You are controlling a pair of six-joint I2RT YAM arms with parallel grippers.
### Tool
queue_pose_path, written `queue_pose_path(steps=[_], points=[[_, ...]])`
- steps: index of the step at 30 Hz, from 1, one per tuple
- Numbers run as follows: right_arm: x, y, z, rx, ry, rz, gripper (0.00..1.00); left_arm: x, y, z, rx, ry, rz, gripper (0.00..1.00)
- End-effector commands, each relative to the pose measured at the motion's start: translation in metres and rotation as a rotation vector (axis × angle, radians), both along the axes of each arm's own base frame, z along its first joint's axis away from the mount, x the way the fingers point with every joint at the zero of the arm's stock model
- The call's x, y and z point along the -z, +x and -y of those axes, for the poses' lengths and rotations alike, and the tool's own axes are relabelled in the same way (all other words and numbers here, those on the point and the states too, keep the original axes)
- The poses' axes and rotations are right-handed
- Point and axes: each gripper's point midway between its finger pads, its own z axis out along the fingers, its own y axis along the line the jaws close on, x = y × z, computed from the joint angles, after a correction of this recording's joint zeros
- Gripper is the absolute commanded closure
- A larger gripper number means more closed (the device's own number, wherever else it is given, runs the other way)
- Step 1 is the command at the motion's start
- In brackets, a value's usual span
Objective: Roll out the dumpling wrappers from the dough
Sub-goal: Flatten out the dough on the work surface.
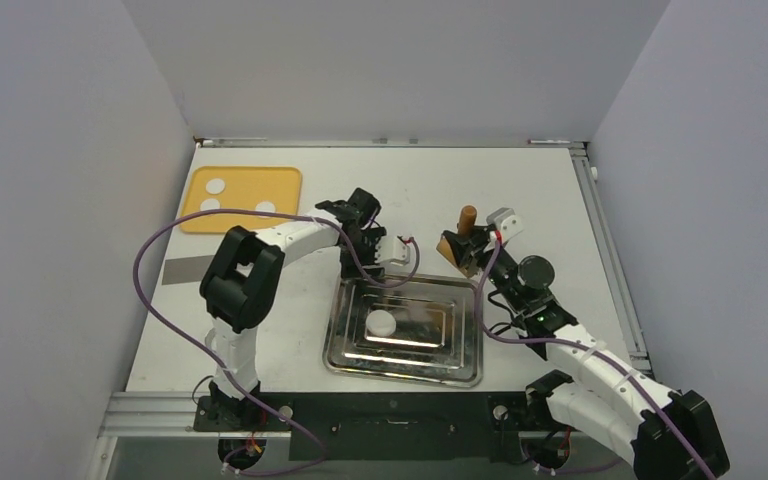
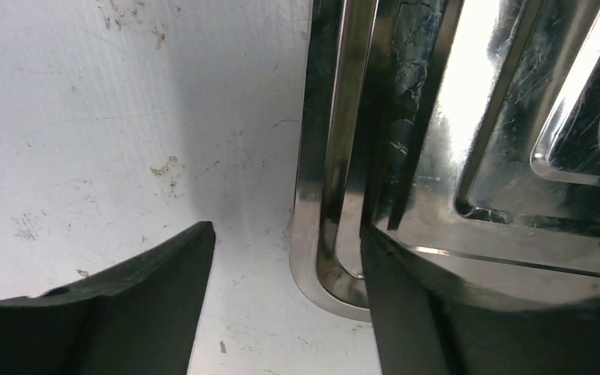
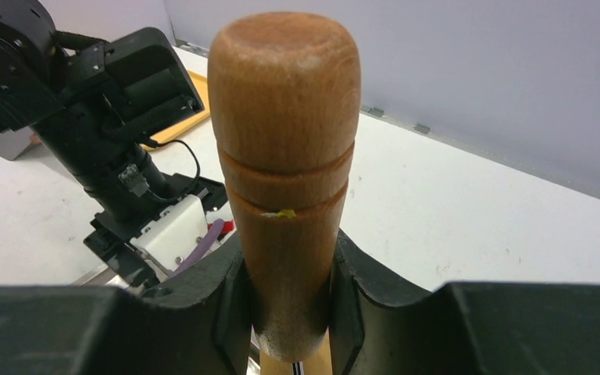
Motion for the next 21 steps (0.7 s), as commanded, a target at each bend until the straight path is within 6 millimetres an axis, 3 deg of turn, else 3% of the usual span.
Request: queue_pose_path(steps=[1, 6, 8, 12, 16, 18, 21], points=[[-0.005, -0.001, 0.014, 0.057, 0.016, 0.020, 0.92, 0.020, -0.007, -0.006, 0.069, 0.085, -0.019, 0.43], [-0.015, -0.001, 0.021, 0.092, 0.080, 0.014, 0.92, 0.040, -0.011, -0.017, 0.004, 0.145, -0.046, 0.80], [-0.019, -0.001, 0.022, 0.095, 0.116, 0.017, 0.92, 0.041, -0.002, -0.021, -0.075, 0.149, -0.031, 1.00], [-0.020, 0.001, 0.021, 0.101, 0.220, 0.006, 0.92, 0.036, 0.023, -0.035, -0.253, 0.109, -0.001, 1.00], [-0.008, 0.002, 0.000, 0.012, 0.229, 0.000, 0.92, 0.025, 0.048, -0.049, -0.446, -0.002, -0.014, 1.00], [0.003, 0.006, -0.014, -0.012, 0.184, -0.017, 0.92, 0.025, 0.050, -0.053, -0.465, -0.026, -0.019, 1.00], [0.019, 0.003, -0.046, -0.059, 0.087, 0.002, 0.92, 0.028, 0.035, -0.051, -0.476, -0.037, -0.084, 1.00]])
